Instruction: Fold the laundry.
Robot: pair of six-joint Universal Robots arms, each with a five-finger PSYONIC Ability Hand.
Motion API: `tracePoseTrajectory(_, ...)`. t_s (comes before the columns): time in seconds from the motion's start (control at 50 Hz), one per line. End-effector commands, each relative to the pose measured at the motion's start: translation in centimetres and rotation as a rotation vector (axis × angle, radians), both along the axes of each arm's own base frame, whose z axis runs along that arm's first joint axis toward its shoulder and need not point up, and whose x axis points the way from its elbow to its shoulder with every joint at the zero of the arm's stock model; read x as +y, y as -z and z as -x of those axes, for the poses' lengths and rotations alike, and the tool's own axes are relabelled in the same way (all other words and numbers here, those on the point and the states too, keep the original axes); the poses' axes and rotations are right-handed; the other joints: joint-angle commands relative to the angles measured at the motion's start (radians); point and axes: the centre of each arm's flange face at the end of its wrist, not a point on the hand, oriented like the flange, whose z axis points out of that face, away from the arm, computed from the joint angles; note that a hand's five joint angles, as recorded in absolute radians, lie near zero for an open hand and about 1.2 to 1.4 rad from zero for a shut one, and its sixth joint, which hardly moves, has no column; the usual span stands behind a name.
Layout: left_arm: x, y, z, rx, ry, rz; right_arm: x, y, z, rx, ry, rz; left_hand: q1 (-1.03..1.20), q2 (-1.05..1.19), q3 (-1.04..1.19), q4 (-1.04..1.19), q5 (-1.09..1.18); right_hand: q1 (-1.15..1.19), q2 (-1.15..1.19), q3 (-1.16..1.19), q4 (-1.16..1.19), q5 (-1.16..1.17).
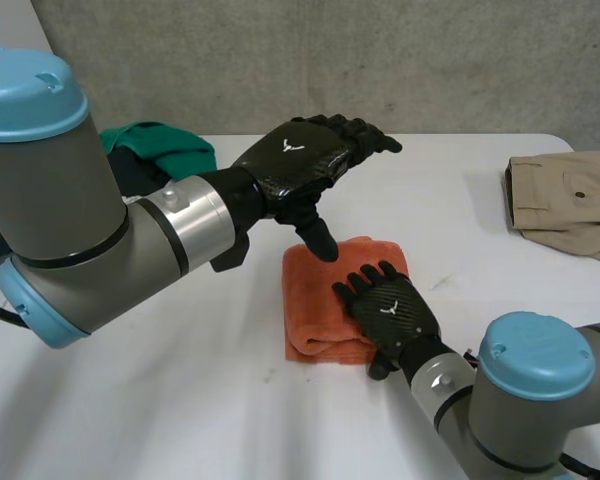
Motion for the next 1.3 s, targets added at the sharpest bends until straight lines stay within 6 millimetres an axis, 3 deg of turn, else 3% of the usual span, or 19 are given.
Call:
tracePoseTrajectory(0.02,0.1,0.6,0.0,-0.012,-0.005,-0.008,-1.6,-0.1,-0.7,-0.024,0.002,0.081,0.038,0.017,0.020,0.016,0.009,0.204,0.213,0.212,0.212,0.210)
tracePoseTrajectory(0.26,0.0,0.3,0.1,0.000,-0.004,0.006,-4.6,-1.8,-2.5,-0.096,0.002,0.162,0.044,0.023,0.026,0.022,0.015,1.073,1.082,1.081,1.080,1.079)
tracePoseTrajectory(0.38,-0.2,0.1,0.0,0.006,-0.012,0.014,-5.6,-0.7,-3.1,-0.090,0.000,0.152,0.044,0.023,0.026,0.022,0.015,1.167,1.176,1.174,1.174,1.172)
tracePoseTrajectory(0.48,-0.3,-0.1,-0.1,0.010,-0.013,0.022,-6.5,-1.5,-3.4,-0.115,-0.002,0.178,0.044,0.023,0.026,0.022,0.015,1.167,1.176,1.174,1.174,1.172)
tracePoseTrajectory(0.56,-0.6,-0.7,0.0,0.025,-0.016,0.044,-9.6,-4.2,-3.0,-0.168,0.043,0.264,0.044,0.023,0.026,0.022,0.015,1.167,1.176,1.174,1.174,1.172)
tracePoseTrajectory(0.62,-0.7,-1.5,0.1,0.049,-0.023,0.072,-12.7,-7.5,-2.2,-0.252,0.094,0.354,0.044,0.023,0.026,0.022,0.015,1.167,1.176,1.174,1.174,1.172)
tracePoseTrajectory(0.64,-0.7,-1.7,0.0,0.055,-0.024,0.078,-14.5,-9.6,-1.5,-0.310,0.121,0.410,0.044,0.023,0.026,0.022,0.015,1.167,1.176,1.174,1.174,1.172)
tracePoseTrajectory(0.7,-0.7,-2.7,-0.1,0.084,-0.035,0.097,-17.0,-12.3,-0.1,-0.405,0.157,0.482,0.044,0.023,0.026,0.022,0.015,1.167,1.176,1.174,1.174,1.172)
tracePoseTrajectory(0.72,-0.7,-2.7,-0.1,0.089,-0.036,0.094,-18.7,-14.2,1.1,-0.479,0.176,0.527,0.044,0.023,0.026,0.022,0.015,1.167,1.176,1.174,1.174,1.172)
tracePoseTrajectory(0.78,-0.6,-3.1,-0.1,0.109,-0.039,0.090,-21.0,-16.5,3.4,-0.583,0.190,0.583,0.044,0.023,0.026,0.022,0.015,1.167,1.176,1.174,1.174,1.172)
tracePoseTrajectory(0.8,-0.6,-3.1,-0.1,0.110,-0.037,0.088,-22.7,-17.8,5.2,-0.638,0.192,0.621,0.044,0.023,0.026,0.022,0.015,1.167,1.176,1.174,1.174,1.172)
tracePoseTrajectory(0.86,-0.5,-3.0,-0.1,0.111,-0.037,0.081,-25.2,-18.7,8.5,-0.690,0.203,0.670,0.050,0.028,0.032,0.028,0.021,1.167,1.176,1.174,1.174,1.172)
tracePoseTrajectory(0.88,-0.4,-2.9,-0.1,0.110,-0.034,0.080,-27.1,-18.4,11.3,-0.701,0.226,0.699,0.053,0.031,0.035,0.031,0.024,1.167,1.176,1.174,1.174,1.172)
tracePoseTrajectory(0.94,-0.2,-2.9,0.0,0.109,-0.032,0.079,-29.7,-17.4,15.6,-0.693,0.262,0.733,0.056,0.034,0.037,0.034,0.027,1.167,1.176,1.174,1.174,1.172)
tracePoseTrajectory(0.96,-0.2,-2.9,0.0,0.108,-0.033,0.078,-31.1,-16.1,17.6,-0.676,0.272,0.737,0.059,0.037,0.040,0.037,0.030,1.167,1.176,1.174,1.174,1.172)
tracePoseTrajectory(1.02,-0.1,-2.5,0.0,0.102,-0.033,0.069,-32.8,-13.3,20.0,-0.631,0.269,0.704,0.059,0.037,0.040,0.037,0.030,1.167,1.176,1.174,1.174,1.172)
tracePoseTrajectory(1.04,-0.1,-2.4,0.0,0.099,-0.033,0.067,-33.6,-11.2,21.3,-0.602,0.260,0.668,0.059,0.037,0.040,0.037,0.030,1.167,1.176,1.174,1.174,1.172)
tracePoseTrajectory(1.18,0.0,-1.4,0.0,0.082,-0.032,0.044,-34.8,-2.1,25.4,-0.506,0.240,0.468,0.062,0.040,0.043,0.040,0.033,1.167,1.176,1.174,1.174,1.172)
tracePoseTrajectory(1.3,-0.1,-0.5,0.0,0.067,-0.033,0.023,-34.3,1.0,28.8,-0.459,0.303,0.423,0.067,0.046,0.049,0.046,0.039,1.167,1.176,1.174,1.174,1.172)
